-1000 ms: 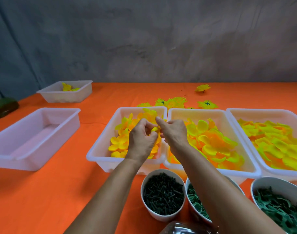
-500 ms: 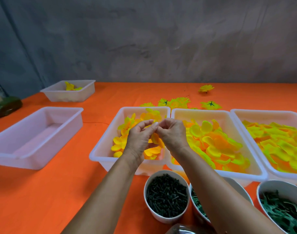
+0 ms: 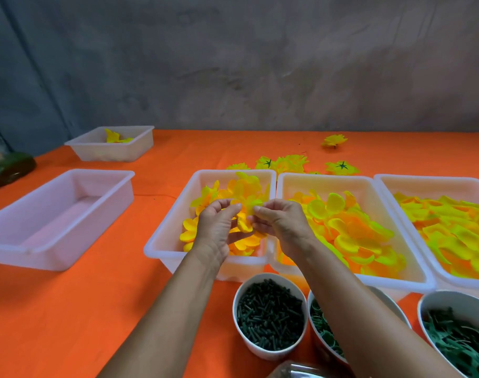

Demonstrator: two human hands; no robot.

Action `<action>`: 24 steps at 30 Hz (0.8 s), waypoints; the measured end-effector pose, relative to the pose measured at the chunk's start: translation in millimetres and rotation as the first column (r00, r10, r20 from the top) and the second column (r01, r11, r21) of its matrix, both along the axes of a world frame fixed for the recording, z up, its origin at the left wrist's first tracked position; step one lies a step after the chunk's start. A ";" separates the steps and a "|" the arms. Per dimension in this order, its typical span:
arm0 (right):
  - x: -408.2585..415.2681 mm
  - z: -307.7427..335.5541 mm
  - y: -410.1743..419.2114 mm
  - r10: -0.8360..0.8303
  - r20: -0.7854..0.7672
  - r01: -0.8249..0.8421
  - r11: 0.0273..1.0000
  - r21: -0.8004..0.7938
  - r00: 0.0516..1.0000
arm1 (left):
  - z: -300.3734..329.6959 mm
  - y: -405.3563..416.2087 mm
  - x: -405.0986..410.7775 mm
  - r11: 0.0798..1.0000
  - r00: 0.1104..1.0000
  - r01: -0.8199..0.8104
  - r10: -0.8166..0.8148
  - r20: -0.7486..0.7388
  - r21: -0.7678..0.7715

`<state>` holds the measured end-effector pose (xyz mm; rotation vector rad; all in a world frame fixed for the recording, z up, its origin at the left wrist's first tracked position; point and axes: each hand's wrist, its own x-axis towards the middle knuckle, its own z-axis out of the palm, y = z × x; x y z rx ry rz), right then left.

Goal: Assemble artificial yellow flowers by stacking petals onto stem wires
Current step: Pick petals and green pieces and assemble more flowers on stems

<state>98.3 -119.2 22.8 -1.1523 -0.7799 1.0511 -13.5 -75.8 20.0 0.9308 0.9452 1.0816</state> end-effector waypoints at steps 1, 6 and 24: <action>-1.1 -0.3 0.8 -0.023 -0.016 0.022 1.000 -0.013 1.000 | -1.0 -0.8 1.6 0.999 0.998 -0.025 0.027 -0.050 0.046; -3.7 -1.7 3.0 -0.062 -0.056 0.062 0.998 0.010 0.997 | -5.3 2.1 5.7 0.952 0.951 -0.115 0.188 -0.244 0.285; -8.6 4.5 12.5 -0.087 0.358 0.122 0.990 -0.076 0.930 | -9.7 3.8 9.8 0.807 0.834 -0.127 0.402 -0.378 0.577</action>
